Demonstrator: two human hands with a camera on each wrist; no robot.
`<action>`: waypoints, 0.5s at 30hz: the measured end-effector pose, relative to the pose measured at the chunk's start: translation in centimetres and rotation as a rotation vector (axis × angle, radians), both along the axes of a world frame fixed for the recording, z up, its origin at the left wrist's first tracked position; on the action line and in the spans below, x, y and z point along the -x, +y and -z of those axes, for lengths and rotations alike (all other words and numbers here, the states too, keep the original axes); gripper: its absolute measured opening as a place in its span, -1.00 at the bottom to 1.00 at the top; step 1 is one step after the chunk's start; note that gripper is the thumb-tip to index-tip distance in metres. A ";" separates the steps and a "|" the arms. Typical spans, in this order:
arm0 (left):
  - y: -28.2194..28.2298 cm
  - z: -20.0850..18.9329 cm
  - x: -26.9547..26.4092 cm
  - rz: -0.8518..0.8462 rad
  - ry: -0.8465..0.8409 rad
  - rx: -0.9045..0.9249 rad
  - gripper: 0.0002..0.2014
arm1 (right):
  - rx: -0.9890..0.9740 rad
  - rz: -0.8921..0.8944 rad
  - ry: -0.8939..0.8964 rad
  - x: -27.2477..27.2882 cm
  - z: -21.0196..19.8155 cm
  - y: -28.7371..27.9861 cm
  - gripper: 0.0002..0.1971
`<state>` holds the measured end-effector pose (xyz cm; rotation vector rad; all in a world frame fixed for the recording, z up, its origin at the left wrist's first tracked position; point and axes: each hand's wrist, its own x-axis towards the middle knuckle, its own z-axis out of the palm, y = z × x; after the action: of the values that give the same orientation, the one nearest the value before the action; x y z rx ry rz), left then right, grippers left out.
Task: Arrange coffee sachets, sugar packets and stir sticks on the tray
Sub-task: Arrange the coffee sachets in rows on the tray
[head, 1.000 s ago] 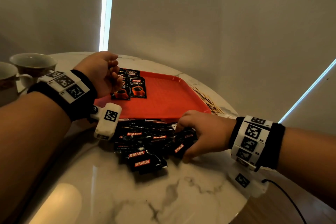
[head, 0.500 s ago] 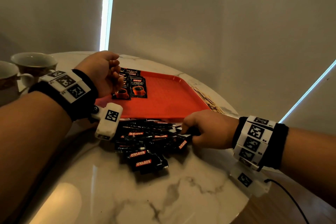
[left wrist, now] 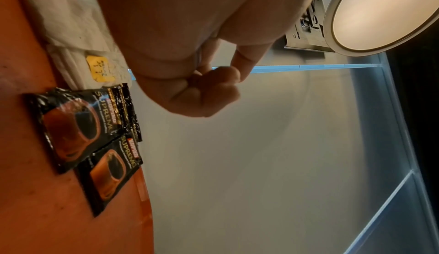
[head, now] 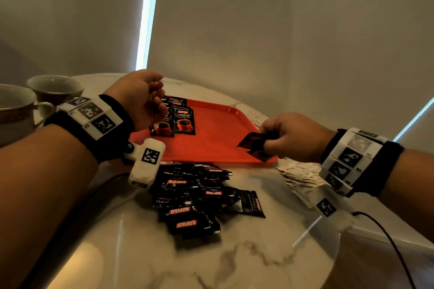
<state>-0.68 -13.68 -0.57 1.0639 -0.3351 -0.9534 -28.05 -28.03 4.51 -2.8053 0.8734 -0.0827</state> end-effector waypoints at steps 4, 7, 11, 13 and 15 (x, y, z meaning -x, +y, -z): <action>0.3 -0.5 0.8 0.077 -0.048 0.012 -0.81 | -0.039 -0.007 -0.239 -2.0 -1.0 0.7 -0.82; 0.6 -1.1 1.8 0.146 -0.084 0.051 -0.75 | -0.064 -0.037 -0.409 -4.4 -1.3 1.6 -0.87; 0.9 -1.6 2.8 0.263 -0.110 0.081 -0.40 | -0.096 -0.110 -0.595 -7.8 -1.3 3.1 -0.82; 1.1 -1.6 3.1 0.361 -0.125 0.098 -0.31 | -0.111 -0.168 -0.637 -9.3 -1.2 4.0 -0.81; 1.0 -1.4 3.3 0.432 -0.179 0.135 -0.39 | -0.127 -0.227 -0.653 -10.4 -1.1 5.0 -0.80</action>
<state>-3.98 -12.67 0.80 0.9725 -0.7893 -1.2010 -17.62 -23.07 5.58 -2.4729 0.3851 -0.8168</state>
